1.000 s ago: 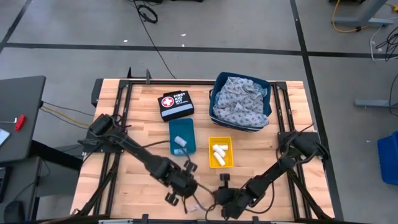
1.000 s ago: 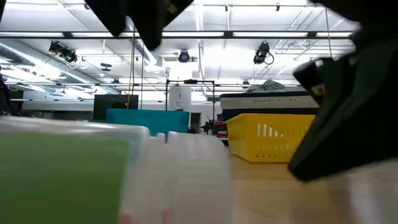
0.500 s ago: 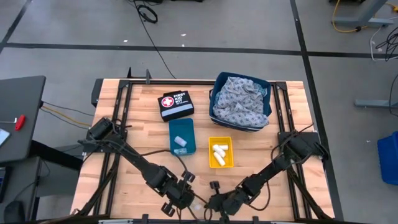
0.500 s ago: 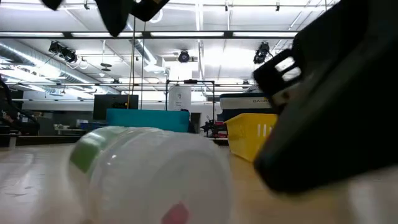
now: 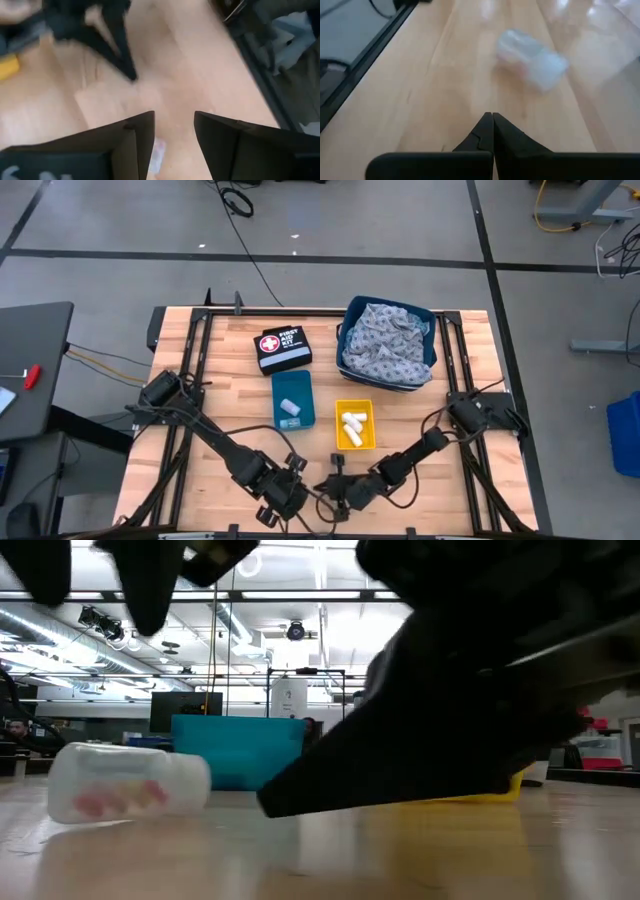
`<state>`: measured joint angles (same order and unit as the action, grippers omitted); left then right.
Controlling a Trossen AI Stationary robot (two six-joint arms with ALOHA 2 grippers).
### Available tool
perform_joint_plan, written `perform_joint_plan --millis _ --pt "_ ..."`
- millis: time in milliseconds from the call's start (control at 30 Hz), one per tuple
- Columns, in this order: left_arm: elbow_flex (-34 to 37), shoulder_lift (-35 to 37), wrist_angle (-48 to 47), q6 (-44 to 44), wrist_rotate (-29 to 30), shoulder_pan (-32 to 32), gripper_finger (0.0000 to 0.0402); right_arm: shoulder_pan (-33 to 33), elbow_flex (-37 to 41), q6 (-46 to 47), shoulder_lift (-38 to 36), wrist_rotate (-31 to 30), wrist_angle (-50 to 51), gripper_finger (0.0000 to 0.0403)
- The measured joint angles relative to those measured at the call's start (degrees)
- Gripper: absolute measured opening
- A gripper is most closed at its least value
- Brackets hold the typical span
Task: Pick & place medical supplies in basket/bin
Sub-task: Put the transparent pill bottle into the blue bin
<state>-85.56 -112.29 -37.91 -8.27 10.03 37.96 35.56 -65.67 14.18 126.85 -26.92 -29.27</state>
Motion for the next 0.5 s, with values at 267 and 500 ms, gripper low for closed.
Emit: perform_joint_plan --millis 267,500 --pt "7.3 0.2 -0.1 -11.6 8.1 -0.2 0.0163 3.1 0.0 -0.1 -5.2 -2.2 10.5 0.0003" --pt "10.1 0.2 0.2 -10.0 8.4 0.2 0.0232 6.2 0.0 -2.7 -8.9 -6.9 17.3 0.0055"
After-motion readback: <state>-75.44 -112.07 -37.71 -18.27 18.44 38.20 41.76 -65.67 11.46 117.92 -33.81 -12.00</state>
